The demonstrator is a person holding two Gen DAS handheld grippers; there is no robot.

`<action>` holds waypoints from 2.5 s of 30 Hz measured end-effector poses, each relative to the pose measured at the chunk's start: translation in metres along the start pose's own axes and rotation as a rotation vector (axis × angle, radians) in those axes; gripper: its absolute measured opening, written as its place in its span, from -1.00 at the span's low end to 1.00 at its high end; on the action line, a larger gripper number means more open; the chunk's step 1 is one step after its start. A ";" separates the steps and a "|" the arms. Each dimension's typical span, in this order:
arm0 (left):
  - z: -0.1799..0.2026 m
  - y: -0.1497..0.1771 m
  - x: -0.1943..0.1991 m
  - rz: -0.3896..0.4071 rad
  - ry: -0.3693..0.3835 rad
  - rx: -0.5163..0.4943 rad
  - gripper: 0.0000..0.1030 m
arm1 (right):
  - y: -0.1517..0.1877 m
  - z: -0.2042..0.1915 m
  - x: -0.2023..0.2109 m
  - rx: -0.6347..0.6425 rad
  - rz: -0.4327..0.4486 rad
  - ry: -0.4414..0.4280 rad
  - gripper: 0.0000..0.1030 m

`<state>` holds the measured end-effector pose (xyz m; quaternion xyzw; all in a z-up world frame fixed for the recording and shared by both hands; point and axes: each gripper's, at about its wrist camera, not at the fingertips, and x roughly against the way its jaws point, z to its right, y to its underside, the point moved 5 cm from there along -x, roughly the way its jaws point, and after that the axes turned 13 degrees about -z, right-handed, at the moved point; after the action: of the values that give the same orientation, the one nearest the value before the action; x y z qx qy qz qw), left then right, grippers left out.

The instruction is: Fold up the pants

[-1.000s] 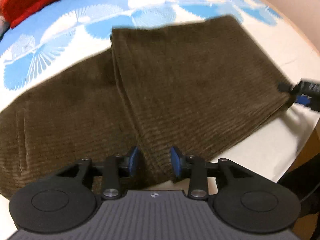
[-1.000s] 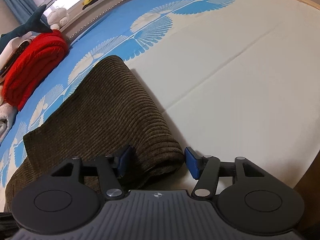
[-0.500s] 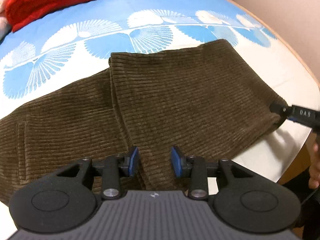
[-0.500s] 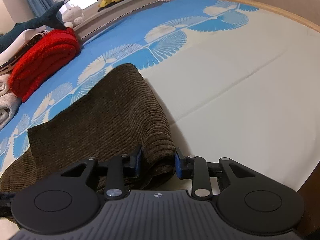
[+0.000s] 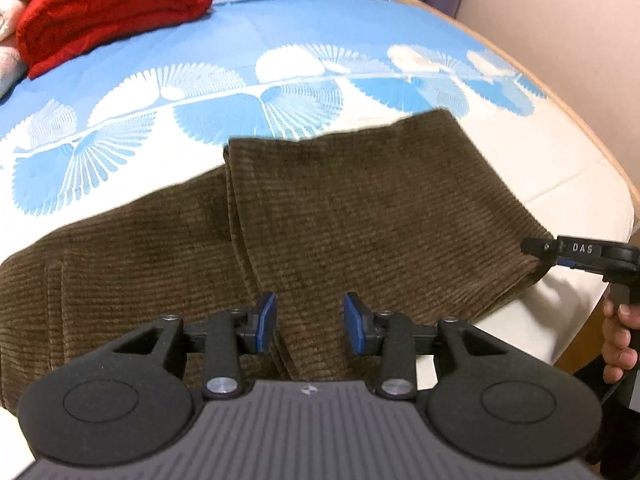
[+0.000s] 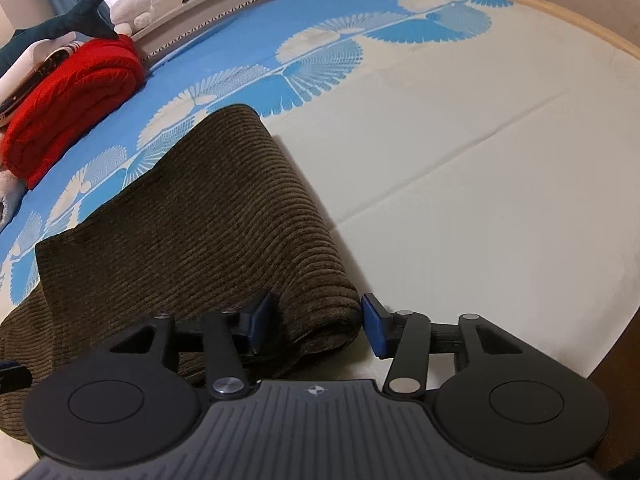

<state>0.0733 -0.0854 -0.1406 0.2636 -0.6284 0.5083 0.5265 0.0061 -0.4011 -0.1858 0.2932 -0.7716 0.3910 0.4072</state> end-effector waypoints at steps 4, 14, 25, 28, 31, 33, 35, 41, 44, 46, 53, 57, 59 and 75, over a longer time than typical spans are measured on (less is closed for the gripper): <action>-0.008 0.000 0.016 0.038 0.041 0.046 -0.20 | -0.003 -0.017 0.018 0.055 0.045 0.022 -0.41; -0.038 -0.046 0.097 0.173 0.163 0.003 0.49 | 0.010 -0.155 0.099 0.588 0.278 0.066 -0.49; -0.048 -0.073 0.042 -0.009 0.463 0.115 0.66 | 0.080 -0.247 0.096 1.081 0.355 0.027 -0.49; -0.053 -0.078 0.017 -0.073 0.453 0.200 0.64 | 0.088 -0.253 0.093 1.118 0.350 0.011 -0.49; -0.054 -0.084 0.002 -0.097 0.410 0.230 0.51 | 0.094 -0.257 0.094 1.167 0.359 0.006 -0.49; -0.051 -0.088 0.000 -0.100 0.399 0.229 0.30 | 0.099 -0.256 0.096 1.208 0.361 0.004 -0.49; -0.050 -0.088 -0.002 -0.099 0.358 0.216 0.02 | 0.104 -0.255 0.097 1.246 0.370 0.008 -0.49; -0.044 -0.089 -0.002 -0.071 0.252 0.137 -0.61 | 0.088 -0.254 0.094 1.175 0.321 0.001 -0.39; -0.057 -0.086 0.011 -0.038 0.217 0.138 -0.62 | 0.083 -0.251 0.104 1.117 0.283 -0.093 -0.01; -0.079 -0.081 0.023 -0.012 0.189 0.172 -0.62 | 0.081 -0.249 0.116 1.075 0.262 -0.186 0.26; -0.185 -0.043 0.069 0.055 0.177 0.329 -0.62 | 0.035 -0.231 0.126 0.775 0.187 -0.349 0.32; -0.250 -0.013 0.085 0.079 0.135 0.398 -0.62 | 0.023 -0.234 0.117 0.674 0.150 -0.374 0.32; -0.281 0.003 0.086 0.073 0.106 0.436 -0.60 | 0.023 -0.241 0.106 0.651 0.120 -0.393 0.32; -0.360 0.063 0.011 -0.088 0.249 0.647 0.63 | 0.014 -0.301 -0.027 0.420 -0.183 -0.257 0.52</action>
<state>0.1576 0.2685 -0.1789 0.3797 -0.3538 0.6861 0.5098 0.1294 -0.1367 -0.1049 0.4873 -0.6891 0.4637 0.2696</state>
